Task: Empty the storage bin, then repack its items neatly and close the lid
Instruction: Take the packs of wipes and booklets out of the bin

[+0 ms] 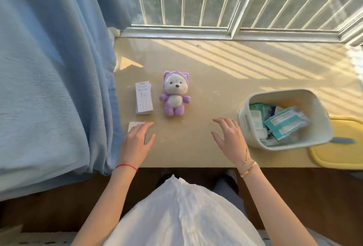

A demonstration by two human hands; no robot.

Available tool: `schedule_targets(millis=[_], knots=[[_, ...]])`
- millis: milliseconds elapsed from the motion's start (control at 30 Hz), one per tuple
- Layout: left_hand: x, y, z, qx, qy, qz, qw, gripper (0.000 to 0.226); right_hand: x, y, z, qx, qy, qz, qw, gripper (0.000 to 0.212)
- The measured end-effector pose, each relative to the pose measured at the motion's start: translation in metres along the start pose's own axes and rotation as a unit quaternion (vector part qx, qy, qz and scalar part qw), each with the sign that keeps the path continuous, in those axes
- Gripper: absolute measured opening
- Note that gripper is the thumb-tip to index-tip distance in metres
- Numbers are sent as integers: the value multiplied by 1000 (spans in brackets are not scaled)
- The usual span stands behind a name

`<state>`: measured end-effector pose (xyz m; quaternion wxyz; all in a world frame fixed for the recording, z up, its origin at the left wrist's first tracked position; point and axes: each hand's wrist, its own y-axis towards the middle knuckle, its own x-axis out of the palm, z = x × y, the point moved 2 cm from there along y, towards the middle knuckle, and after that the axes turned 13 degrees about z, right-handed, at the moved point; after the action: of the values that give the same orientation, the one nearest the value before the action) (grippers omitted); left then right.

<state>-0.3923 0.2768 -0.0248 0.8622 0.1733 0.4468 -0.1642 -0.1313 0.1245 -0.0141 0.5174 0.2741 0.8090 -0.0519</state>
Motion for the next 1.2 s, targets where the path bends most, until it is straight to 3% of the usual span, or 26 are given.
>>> schedule_targets(millis=[200,467,667,867,1200], knots=[[31,-23,94,42,16,21,999,39,-70,-30,87,17,-6,32,999,37],[119,-51,250,-4,9,65,998,36,-156,-43,261,11,-25,17,999,37],[177,-64,340,-43,-3,57,997,38,-190,-29,356,-5,-30,-43,999,39],[226,-48,373,-88,1,27,996,39,-177,7,401,-6,-20,-99,995,41],[329,6,352,-187,-17,-61,980,52,-93,83,424,-39,-10,-211,977,50]])
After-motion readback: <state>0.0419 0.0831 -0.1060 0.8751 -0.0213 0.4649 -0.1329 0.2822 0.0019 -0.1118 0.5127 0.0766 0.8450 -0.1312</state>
